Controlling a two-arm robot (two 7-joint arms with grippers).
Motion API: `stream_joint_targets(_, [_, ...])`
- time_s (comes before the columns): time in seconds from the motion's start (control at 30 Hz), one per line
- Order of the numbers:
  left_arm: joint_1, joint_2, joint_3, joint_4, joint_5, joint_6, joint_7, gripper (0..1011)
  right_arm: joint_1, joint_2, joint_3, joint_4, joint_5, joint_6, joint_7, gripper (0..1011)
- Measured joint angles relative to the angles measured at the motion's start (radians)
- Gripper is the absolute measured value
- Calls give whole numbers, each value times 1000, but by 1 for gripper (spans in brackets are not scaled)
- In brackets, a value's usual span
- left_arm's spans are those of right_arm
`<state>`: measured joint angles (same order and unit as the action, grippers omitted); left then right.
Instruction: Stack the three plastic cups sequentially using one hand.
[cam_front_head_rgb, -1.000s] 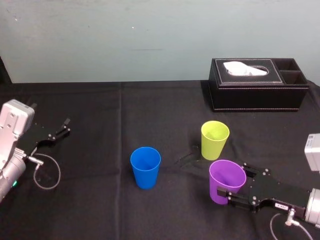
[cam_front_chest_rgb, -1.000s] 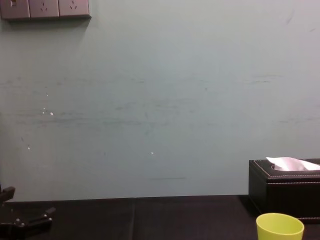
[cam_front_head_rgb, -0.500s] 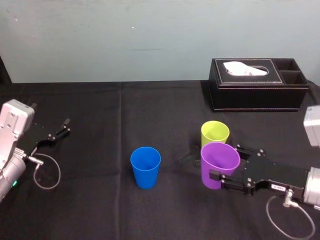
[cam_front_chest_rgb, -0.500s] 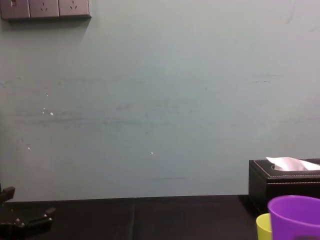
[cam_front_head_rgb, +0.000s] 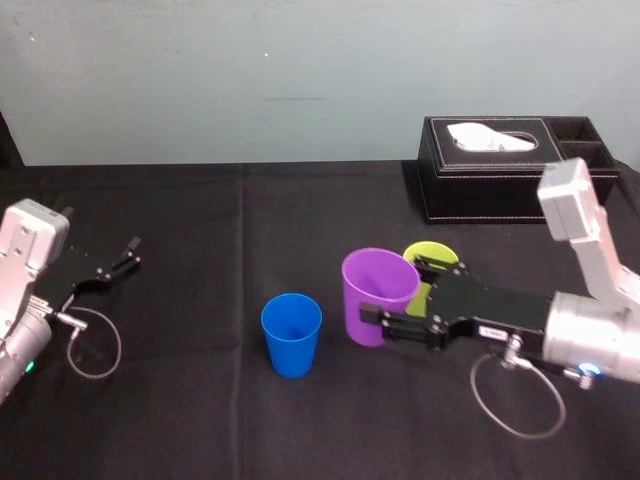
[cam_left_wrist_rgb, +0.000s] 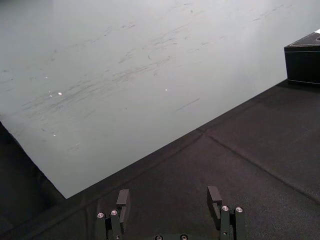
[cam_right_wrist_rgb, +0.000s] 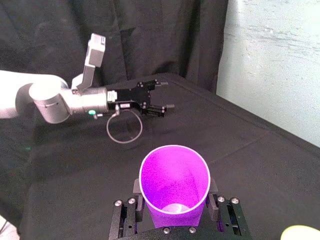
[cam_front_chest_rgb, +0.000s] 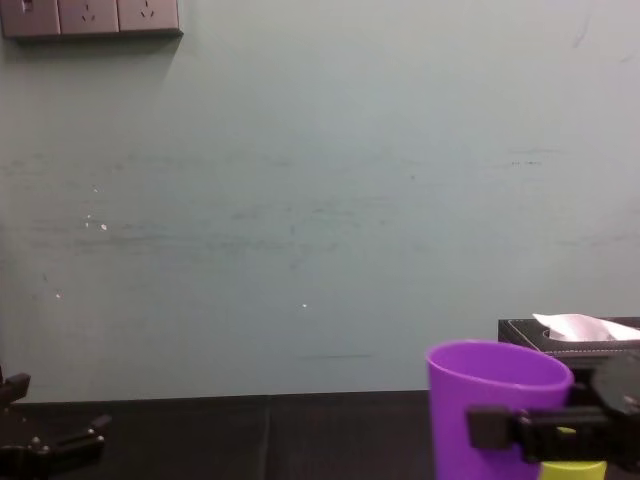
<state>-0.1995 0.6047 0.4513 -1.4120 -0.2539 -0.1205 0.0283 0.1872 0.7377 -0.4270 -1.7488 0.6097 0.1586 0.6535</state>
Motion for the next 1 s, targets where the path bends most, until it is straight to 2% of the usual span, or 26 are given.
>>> stream_joint_targets(0.27, [0,0,0,0,0,0,0,1010,83,-50,-63,30,-11,33,-20,724])
stream_joint_targets(0.53, [0,0,0,0,0,0,0,1010,136,-75,-120,36,-44,50,-37,724])
stream_joint_targets(1.0, [0,0,0,0,0,0,0,1010,187,-107,-176,47,-86,73,-54,724])
